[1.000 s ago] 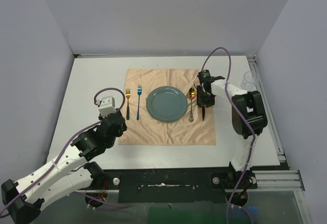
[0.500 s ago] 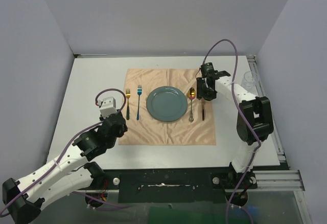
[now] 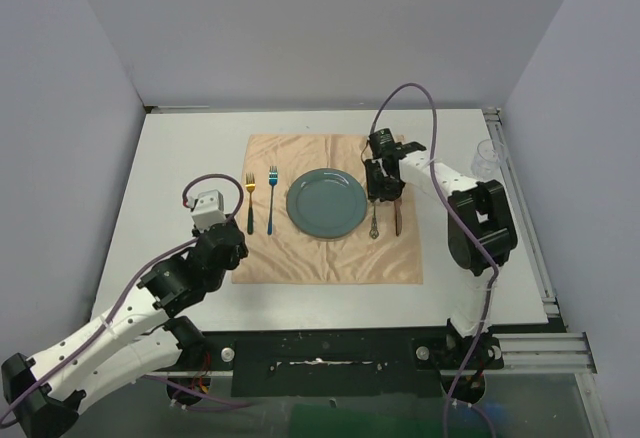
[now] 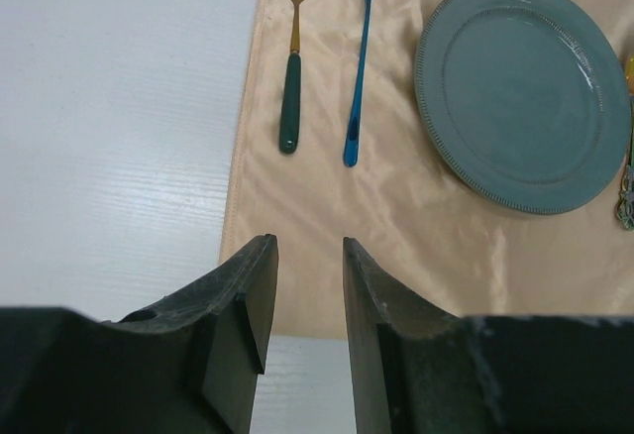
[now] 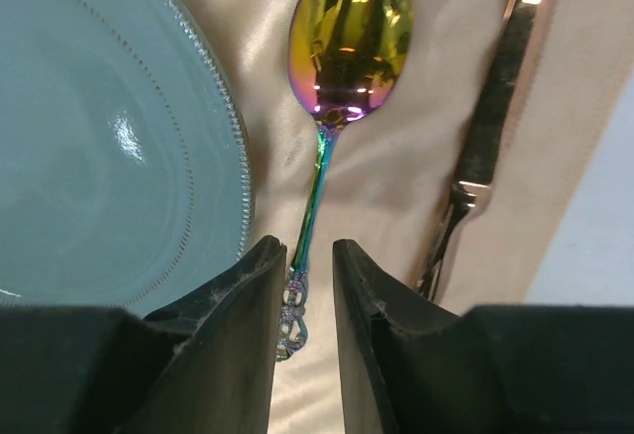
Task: Set the dinner table for one person
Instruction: Adjust the spoon with the napkin.
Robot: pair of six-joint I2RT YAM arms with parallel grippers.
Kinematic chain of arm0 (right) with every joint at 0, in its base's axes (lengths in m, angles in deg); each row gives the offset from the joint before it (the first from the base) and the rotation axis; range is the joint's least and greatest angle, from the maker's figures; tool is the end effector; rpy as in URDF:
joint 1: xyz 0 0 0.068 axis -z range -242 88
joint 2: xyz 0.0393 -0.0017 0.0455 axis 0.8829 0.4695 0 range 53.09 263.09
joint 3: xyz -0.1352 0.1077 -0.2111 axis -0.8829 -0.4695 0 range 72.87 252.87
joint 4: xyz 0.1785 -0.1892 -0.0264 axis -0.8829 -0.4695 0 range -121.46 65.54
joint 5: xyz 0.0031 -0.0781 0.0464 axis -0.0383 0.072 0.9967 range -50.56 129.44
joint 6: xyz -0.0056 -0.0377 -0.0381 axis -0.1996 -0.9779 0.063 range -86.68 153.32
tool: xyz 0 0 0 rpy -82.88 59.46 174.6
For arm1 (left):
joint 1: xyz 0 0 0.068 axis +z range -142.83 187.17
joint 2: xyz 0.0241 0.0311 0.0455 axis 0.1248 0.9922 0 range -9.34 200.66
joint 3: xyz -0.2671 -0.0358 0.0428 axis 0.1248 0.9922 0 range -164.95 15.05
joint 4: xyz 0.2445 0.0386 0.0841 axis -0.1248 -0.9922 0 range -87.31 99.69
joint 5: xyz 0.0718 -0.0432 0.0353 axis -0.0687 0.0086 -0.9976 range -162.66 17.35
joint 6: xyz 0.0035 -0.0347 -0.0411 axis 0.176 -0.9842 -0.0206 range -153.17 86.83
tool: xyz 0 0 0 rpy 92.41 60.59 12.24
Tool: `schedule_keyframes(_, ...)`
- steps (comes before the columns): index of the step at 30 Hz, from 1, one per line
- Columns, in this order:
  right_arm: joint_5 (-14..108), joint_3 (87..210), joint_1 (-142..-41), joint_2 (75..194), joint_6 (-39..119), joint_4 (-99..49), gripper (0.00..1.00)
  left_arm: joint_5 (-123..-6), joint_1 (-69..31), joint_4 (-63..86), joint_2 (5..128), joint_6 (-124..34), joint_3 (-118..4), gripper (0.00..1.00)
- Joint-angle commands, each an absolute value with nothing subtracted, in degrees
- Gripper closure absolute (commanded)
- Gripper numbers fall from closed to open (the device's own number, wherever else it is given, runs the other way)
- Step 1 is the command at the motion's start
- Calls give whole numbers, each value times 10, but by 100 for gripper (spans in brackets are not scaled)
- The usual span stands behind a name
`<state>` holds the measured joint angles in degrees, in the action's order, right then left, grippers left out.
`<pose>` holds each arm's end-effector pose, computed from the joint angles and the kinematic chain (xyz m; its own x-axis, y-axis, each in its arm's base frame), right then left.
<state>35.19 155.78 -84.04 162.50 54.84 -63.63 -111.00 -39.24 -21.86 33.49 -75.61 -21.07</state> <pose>0.3707 0.1471 0.2072 -0.9126 0.0251 -0.4080 -0.0120 0.9960 0.0882 0.1240 -0.0983 0.2609 -0.4717 -0.2720 -0.8387 -0.1167 0.9621 -0.2464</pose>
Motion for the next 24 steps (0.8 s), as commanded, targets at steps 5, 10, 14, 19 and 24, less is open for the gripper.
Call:
schedule_keyframes(5, 344, 1602, -855, 1667, 552, -634, 73, -1126, -392, -216, 315, -759, -224, 69)
schedule_keyframes(10, 331, 1607, -855, 1672, 550, -638, 73, -1125, -392, -214, 321, -757, -224, 69)
schedule_keyframes(14, 320, 1619, -854, 1684, 548, -645, 73, -1125, -392, -213, 322, -757, -224, 69)
schedule_keyframes(19, 325, 1633, -854, 1707, 547, -647, 74, -1125, -392, -214, 319, -756, -224, 69)
schedule_keyframes(24, 328, 1640, -853, 1727, 547, -646, 77, -1126, -392, -214, 315, -755, -224, 69)
